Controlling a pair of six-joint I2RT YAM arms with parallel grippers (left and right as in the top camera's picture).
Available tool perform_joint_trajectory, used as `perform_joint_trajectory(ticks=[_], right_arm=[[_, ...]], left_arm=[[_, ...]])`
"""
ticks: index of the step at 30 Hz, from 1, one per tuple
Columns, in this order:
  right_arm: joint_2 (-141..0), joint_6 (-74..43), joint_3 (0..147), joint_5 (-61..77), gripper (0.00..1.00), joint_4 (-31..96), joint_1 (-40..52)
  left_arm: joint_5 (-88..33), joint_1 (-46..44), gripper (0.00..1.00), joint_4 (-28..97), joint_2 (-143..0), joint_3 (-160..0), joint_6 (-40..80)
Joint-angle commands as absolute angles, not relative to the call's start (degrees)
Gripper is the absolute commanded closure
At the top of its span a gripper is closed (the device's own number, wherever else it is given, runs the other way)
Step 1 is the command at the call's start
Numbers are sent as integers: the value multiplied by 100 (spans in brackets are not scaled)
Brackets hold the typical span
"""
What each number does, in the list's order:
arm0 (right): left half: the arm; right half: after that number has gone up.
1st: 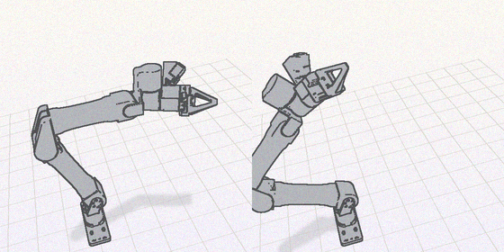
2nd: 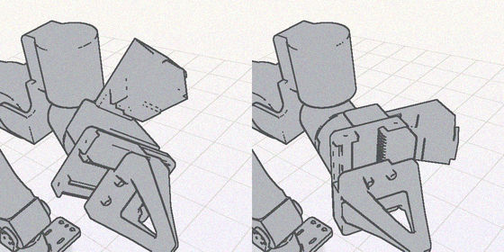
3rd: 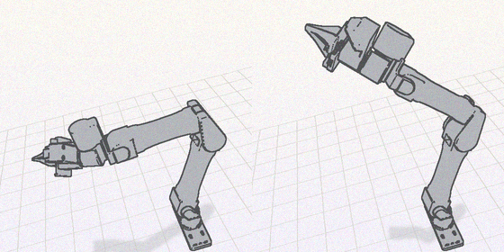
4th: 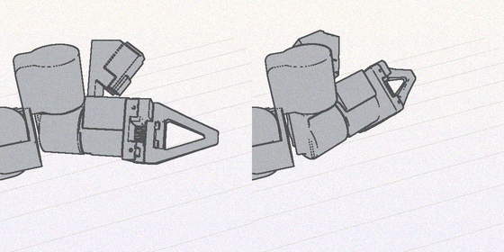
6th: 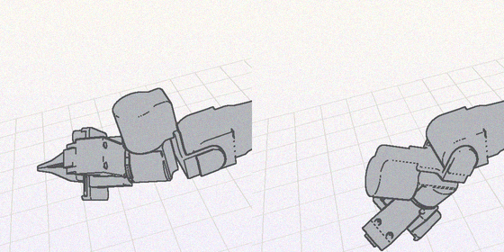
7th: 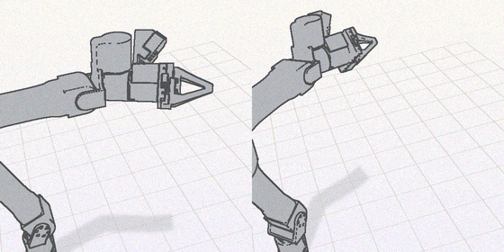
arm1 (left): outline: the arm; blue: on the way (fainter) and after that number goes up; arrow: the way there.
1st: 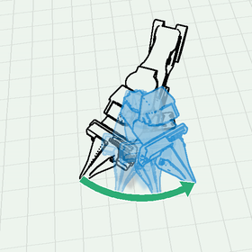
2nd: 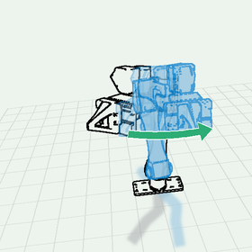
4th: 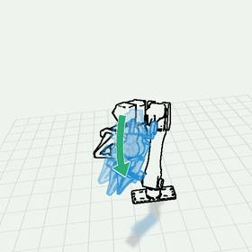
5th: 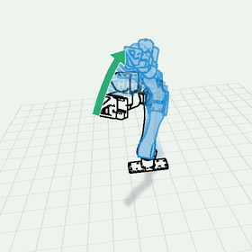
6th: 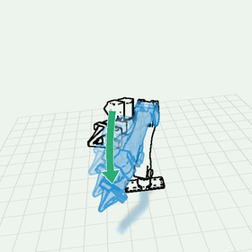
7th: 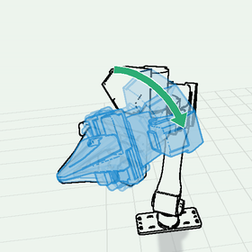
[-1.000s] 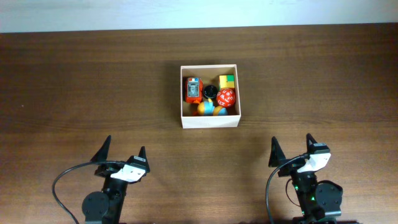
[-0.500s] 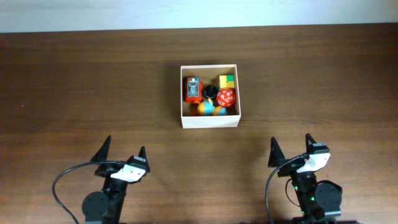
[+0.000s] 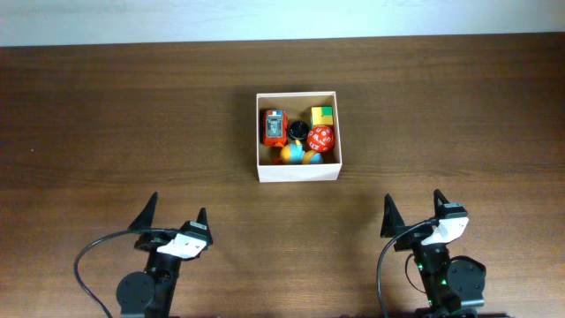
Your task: Pack container
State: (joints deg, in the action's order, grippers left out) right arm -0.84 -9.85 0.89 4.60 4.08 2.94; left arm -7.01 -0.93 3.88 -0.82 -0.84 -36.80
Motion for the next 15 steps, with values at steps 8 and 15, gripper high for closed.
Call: perform_joint_trajectory(ticks=[8, 15], right_arm=[[-21, -923, 32, 429, 1, 401, 331], [-21, -923, 32, 429, 1, 401, 331]], left_arm=[[-657, -58, 1, 397, -30, -49, -3647], [-657, -58, 1, 397, -30, -49, -3647]])
